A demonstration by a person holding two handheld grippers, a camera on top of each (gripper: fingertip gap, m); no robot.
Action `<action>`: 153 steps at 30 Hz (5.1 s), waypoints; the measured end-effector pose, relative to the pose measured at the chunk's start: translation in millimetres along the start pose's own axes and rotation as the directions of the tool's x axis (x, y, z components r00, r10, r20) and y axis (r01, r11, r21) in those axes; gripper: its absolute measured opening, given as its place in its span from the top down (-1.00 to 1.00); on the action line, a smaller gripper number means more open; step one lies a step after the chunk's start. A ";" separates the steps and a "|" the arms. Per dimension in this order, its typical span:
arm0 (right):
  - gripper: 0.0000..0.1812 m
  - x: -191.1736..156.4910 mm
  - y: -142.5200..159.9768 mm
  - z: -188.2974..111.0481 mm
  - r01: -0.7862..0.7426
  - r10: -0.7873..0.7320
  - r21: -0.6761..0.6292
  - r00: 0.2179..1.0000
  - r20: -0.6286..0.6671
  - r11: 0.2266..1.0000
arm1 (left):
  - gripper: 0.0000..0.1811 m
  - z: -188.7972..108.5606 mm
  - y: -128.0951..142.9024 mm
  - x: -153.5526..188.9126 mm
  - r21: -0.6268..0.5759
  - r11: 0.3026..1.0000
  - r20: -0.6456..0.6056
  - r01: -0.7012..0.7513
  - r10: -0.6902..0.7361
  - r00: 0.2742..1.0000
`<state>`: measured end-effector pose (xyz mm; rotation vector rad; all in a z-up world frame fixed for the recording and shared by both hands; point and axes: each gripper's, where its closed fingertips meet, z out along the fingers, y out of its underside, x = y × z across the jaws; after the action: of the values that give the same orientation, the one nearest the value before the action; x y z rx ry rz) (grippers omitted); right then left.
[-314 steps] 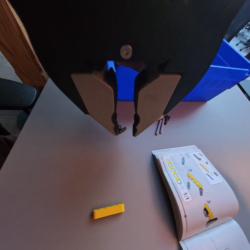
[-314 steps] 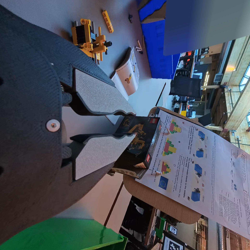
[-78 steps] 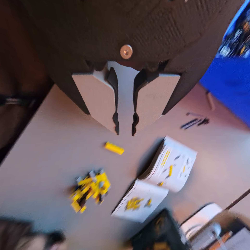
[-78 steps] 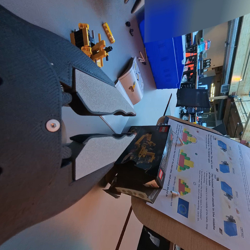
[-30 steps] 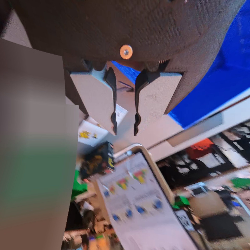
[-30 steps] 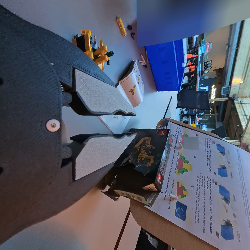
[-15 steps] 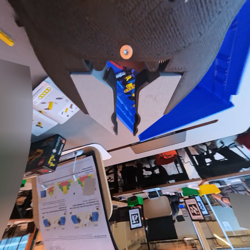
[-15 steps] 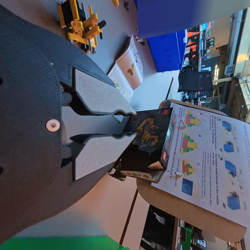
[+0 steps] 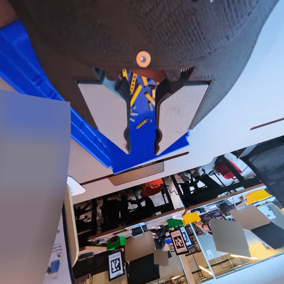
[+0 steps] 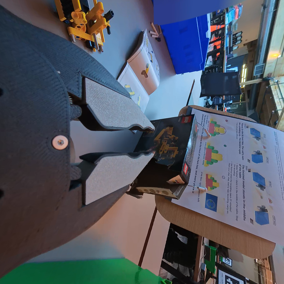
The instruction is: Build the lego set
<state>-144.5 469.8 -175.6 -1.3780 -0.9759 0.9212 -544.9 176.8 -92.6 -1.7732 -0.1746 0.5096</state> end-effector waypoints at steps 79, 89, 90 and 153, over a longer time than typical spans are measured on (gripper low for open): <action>0.77 1.1 -1.0 -5.0 -0.007 0.007 0.010 0.999 -0.039 1.000 | 0.66 -31.1 60.9 12.1 -0.297 0.944 -0.291 -0.143 0.053 0.955; 0.76 11.5 2.6 2.9 -0.013 0.012 -0.018 0.996 -0.084 1.000 | 0.70 -37.1 56.3 -54.1 -0.209 0.978 -0.077 -0.004 -0.012 0.997; 0.75 12.0 2.9 3.9 -0.016 0.014 -0.020 0.996 -0.084 1.000 | 0.71 -39.6 53.9 -59.8 -0.189 0.982 -0.061 0.032 -0.044 0.997; 0.78 -78.1 1.8 -9.8 0.011 -0.004 -0.020 0.942 0.336 1.000 | 0.66 -50.2 200.5 -6.6 -0.457 -0.140 -0.888 -0.878 0.131 0.441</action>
<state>-162.3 393.1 -178.1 -1.2561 -1.2495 1.1680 -559.2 76.3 -272.7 -3.3011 1.2025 0.3987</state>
